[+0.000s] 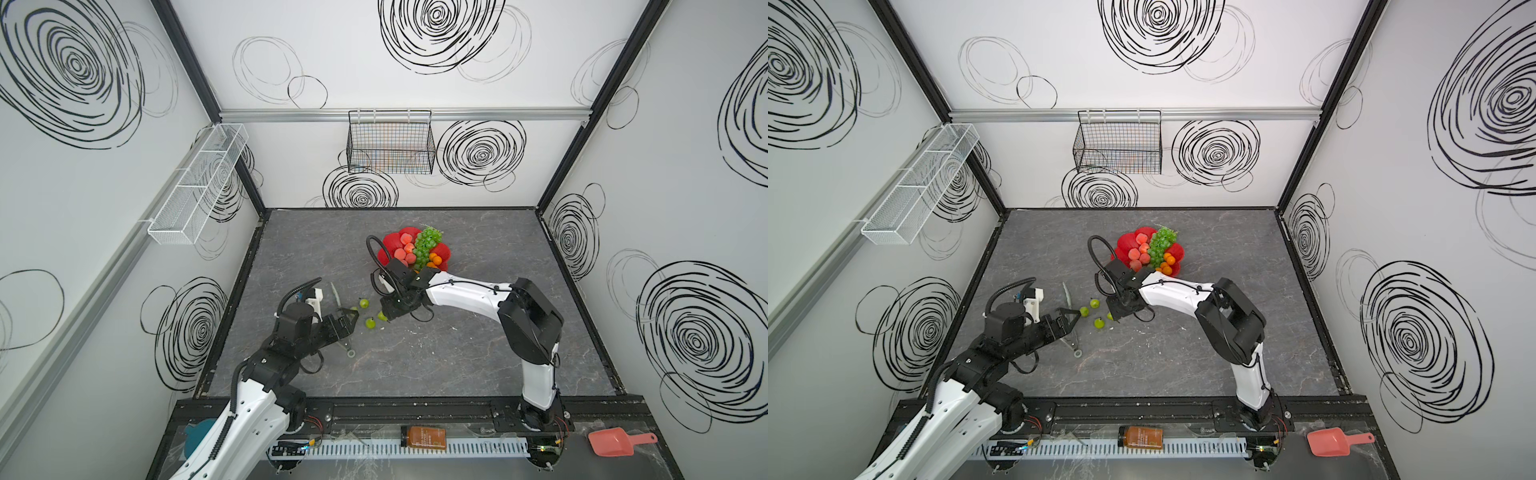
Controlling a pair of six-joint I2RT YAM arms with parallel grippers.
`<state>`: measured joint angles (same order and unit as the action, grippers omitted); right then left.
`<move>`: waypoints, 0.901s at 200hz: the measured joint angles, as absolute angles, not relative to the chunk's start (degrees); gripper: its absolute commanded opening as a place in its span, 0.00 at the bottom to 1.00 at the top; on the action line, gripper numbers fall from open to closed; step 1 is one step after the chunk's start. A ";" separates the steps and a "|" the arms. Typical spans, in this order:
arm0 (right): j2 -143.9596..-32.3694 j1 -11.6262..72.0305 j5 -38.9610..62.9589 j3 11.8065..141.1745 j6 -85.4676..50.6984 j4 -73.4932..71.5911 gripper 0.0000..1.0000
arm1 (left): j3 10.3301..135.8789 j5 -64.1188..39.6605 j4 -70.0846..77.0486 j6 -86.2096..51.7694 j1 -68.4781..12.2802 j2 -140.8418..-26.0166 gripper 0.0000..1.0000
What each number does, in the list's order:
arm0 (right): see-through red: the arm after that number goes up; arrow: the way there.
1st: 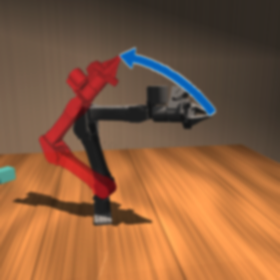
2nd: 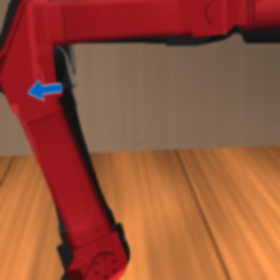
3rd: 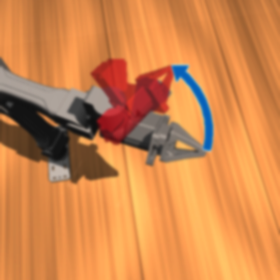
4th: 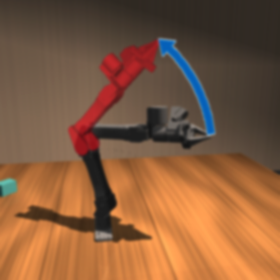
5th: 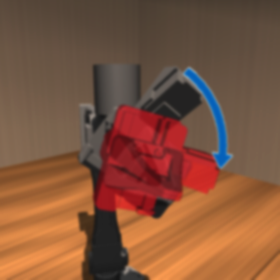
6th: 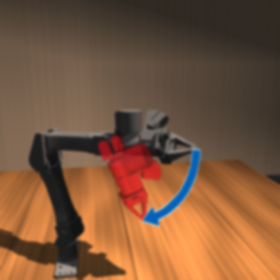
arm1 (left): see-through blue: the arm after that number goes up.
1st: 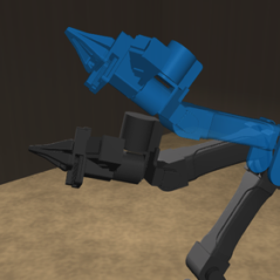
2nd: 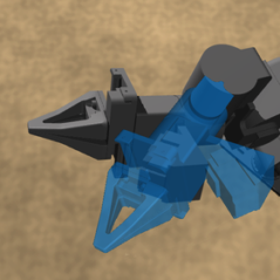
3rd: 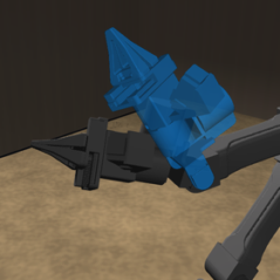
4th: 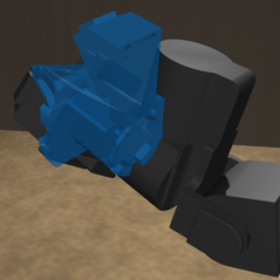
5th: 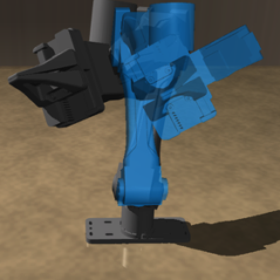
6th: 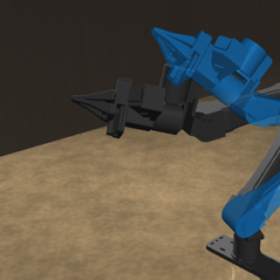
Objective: Arrange fruit in a fruit bowl
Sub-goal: Pick up the fruit from the center of the table.
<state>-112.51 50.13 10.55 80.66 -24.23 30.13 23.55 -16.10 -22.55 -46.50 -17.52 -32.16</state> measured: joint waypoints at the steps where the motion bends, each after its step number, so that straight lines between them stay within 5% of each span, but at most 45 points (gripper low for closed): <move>1: -112.64 50.17 10.59 80.75 -24.21 30.11 0.54 | 23.53 -16.16 -22.55 -46.50 -17.45 -32.16 0.96; 180: -119.15 51.75 12.67 86.13 -23.38 30.00 0.50 | 22.92 -19.77 -22.15 -46.74 -15.31 -32.16 0.96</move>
